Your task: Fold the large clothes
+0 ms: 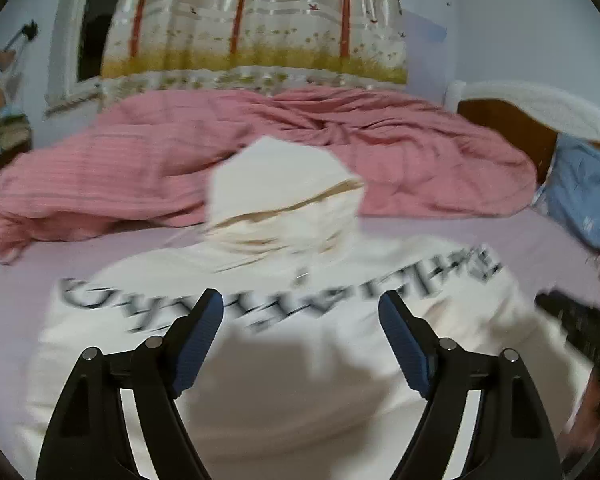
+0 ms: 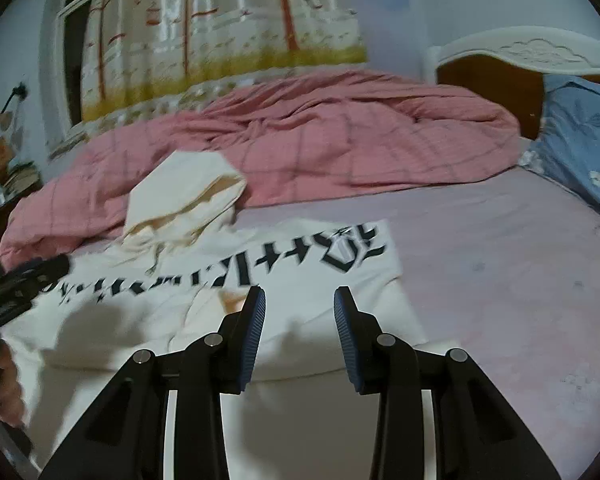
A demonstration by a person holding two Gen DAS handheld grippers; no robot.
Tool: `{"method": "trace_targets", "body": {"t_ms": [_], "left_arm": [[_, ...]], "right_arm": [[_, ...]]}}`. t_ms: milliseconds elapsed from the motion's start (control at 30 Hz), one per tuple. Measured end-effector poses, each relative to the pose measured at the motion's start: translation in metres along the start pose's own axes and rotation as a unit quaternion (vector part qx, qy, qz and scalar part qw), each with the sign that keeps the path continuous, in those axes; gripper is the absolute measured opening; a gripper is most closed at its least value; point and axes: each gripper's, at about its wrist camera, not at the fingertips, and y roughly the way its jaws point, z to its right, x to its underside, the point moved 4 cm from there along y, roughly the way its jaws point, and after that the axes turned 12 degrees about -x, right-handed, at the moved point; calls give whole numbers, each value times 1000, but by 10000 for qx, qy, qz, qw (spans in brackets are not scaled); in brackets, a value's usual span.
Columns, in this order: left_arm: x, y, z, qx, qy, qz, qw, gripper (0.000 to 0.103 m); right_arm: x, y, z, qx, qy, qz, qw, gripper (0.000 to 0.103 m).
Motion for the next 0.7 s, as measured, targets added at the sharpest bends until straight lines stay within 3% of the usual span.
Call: {"method": "trace_targets", "body": {"t_ms": [133, 200, 233, 267, 333, 400, 533, 600, 633, 667, 700], "left_arm": [[24, -8, -69, -1149, 232, 166, 9930, 80], [34, 1, -102, -1971, 308, 149, 9798, 80], [38, 9, -116, -2459, 472, 78, 9681, 80], [41, 16, -128, -2721, 532, 6, 9608, 80], [45, 33, -152, -2677, 249, -346, 9626, 80], [49, 48, -176, -2438, -276, -762, 9664, 80], [56, 58, -207, -2138, -919, -1022, 9672, 80], [62, 63, -217, -1986, -1184, -1197, 9655, 80], [68, 64, -218, -1975, -1280, -1300, 9632, 80], [71, 66, -220, -2018, -1370, -1408, 9595, 80], [74, 69, -221, -2020, -1422, -1464, 9579, 79]], "right_arm": [[3, 14, -7, -654, 237, -355, 9969, 38], [3, 22, -11, -948, 376, -521, 9934, 38], [0, 30, -12, -1010, 488, -590, 9919, 38], [-3, 38, -11, -849, 641, -630, 9923, 38], [-10, 58, -11, -689, 868, -824, 9904, 38], [-14, 84, -17, -850, 841, -1272, 9846, 38], [-2, 137, -26, -1028, 729, -2327, 9644, 39], [10, 152, -25, -1041, 914, -2652, 9542, 39], [11, 154, -27, -1033, 880, -2660, 9544, 36], [8, 155, -28, -954, 767, -2579, 9584, 16], [1, 154, -32, -840, 554, -2447, 9644, 8]]}}
